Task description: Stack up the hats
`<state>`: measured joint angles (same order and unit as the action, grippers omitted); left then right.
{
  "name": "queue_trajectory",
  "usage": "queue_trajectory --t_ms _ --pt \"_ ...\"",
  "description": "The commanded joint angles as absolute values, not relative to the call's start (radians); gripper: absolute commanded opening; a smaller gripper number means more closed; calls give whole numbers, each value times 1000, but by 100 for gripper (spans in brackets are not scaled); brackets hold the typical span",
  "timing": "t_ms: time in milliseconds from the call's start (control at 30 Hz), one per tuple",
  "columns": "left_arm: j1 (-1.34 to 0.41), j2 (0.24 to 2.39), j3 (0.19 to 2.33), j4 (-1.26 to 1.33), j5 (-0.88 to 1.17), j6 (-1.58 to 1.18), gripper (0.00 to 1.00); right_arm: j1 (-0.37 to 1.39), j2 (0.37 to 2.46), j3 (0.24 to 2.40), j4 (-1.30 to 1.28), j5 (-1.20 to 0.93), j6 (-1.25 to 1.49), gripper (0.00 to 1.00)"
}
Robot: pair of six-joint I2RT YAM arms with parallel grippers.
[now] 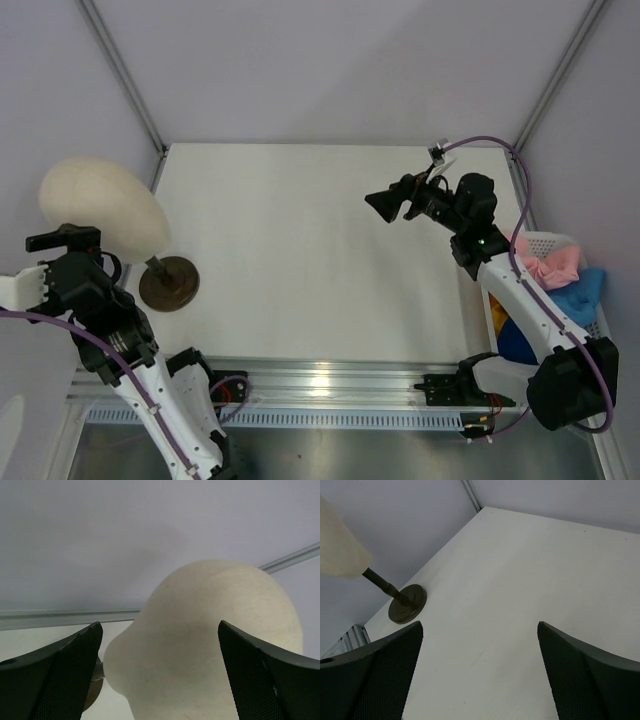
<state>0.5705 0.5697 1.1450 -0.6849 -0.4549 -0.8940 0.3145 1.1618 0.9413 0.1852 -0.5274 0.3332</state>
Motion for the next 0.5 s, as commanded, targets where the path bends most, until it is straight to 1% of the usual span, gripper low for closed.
queue_trajectory --t_ms 0,33,100,167,267,333,367,467 --pt "650 526 1072 -674 -377 -942 100 322 1213 1015 248 -564 304 99" --pt "667 511 1010 -661 -350 -965 100 324 1224 1026 261 -565 299 99" --pt "699 464 959 -601 -331 -983 99 351 1236 1051 291 -532 275 99" --pt "710 439 873 -560 -319 -1000 99 383 1242 1077 288 -503 206 99" --pt "727 411 778 -516 -286 -1040 100 425 1282 1147 284 -532 187 99" --pt "747 381 700 -471 -261 -1113 99 445 1314 1181 310 -534 190 99" --pt "756 374 646 -447 -218 -1132 100 451 1324 1195 313 -531 189 100" --pt "773 359 502 -322 -163 -1177 99 457 1353 1256 304 -541 184 99"
